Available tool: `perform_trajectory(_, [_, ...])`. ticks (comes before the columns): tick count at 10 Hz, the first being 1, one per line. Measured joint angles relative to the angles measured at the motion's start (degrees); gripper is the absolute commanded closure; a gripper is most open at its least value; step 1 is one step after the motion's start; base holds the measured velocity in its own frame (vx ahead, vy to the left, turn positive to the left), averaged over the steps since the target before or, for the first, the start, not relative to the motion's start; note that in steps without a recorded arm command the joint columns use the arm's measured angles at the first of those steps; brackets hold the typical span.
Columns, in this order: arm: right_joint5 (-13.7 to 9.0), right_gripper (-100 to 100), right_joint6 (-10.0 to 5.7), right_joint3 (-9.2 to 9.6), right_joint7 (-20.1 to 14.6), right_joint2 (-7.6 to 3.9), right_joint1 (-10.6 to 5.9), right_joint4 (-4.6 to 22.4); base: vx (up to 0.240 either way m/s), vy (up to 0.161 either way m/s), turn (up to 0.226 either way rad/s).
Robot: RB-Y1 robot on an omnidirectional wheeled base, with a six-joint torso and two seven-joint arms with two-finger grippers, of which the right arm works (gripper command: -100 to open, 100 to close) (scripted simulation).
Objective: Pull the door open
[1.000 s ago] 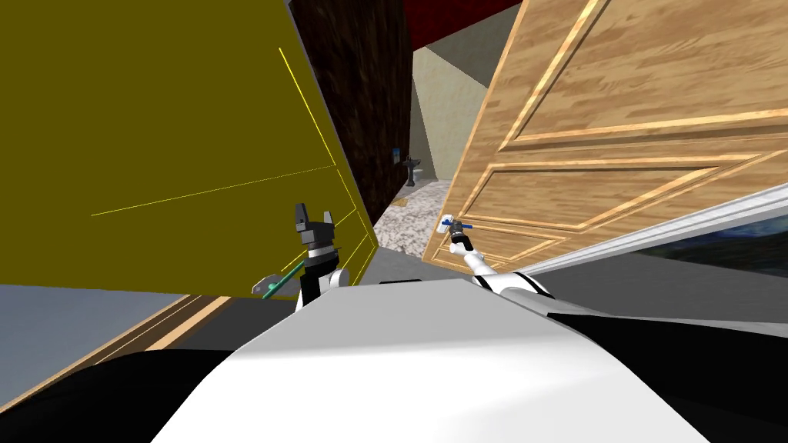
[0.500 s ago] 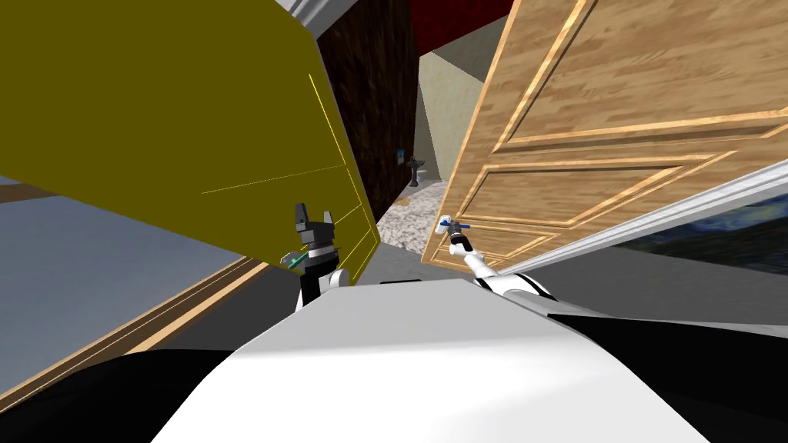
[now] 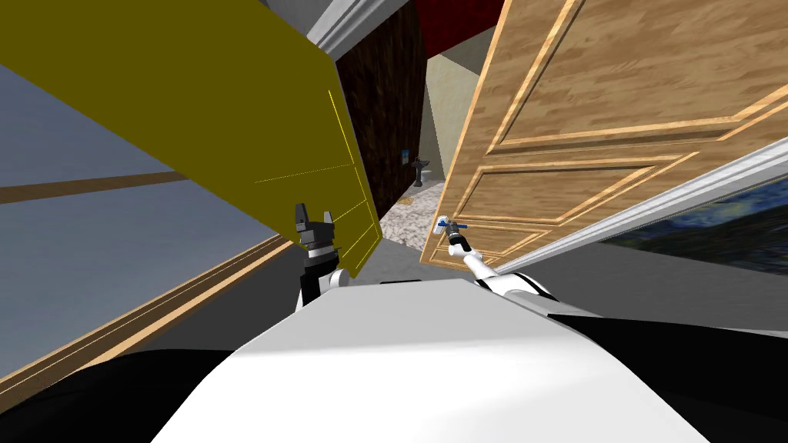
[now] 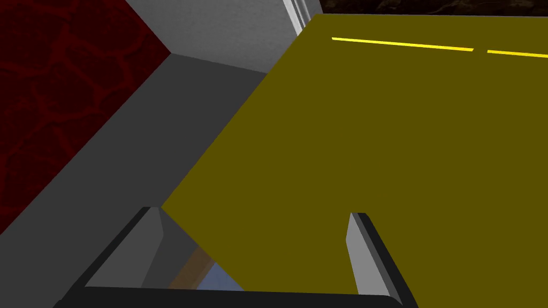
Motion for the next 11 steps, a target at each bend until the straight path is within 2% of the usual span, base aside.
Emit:
perform_trajectory(3, [0.1,100,-0.09,1.47,-1.3,-1.05,0.58,-1.4,-0.236,-0.066,0.120])
perform_trajectory(6, [0.3,100,-0.20,3.73,-2.9,-2.03,1.47,-2.9,-0.255,-0.085,0.135])
perform_trajectory(9, [0.7,100,-0.97,6.19,-4.8,-2.86,1.43,-2.9,-0.197,-0.059,0.073])
perform_trajectory(10, [0.7,100,-0.89,6.43,-4.9,-2.71,1.59,-2.8,-0.157,-0.033,0.090])
perform_trajectory(11, [0.7,100,-0.93,6.93,-5.3,-3.18,1.87,-3.3,-0.238,-0.079,0.118])
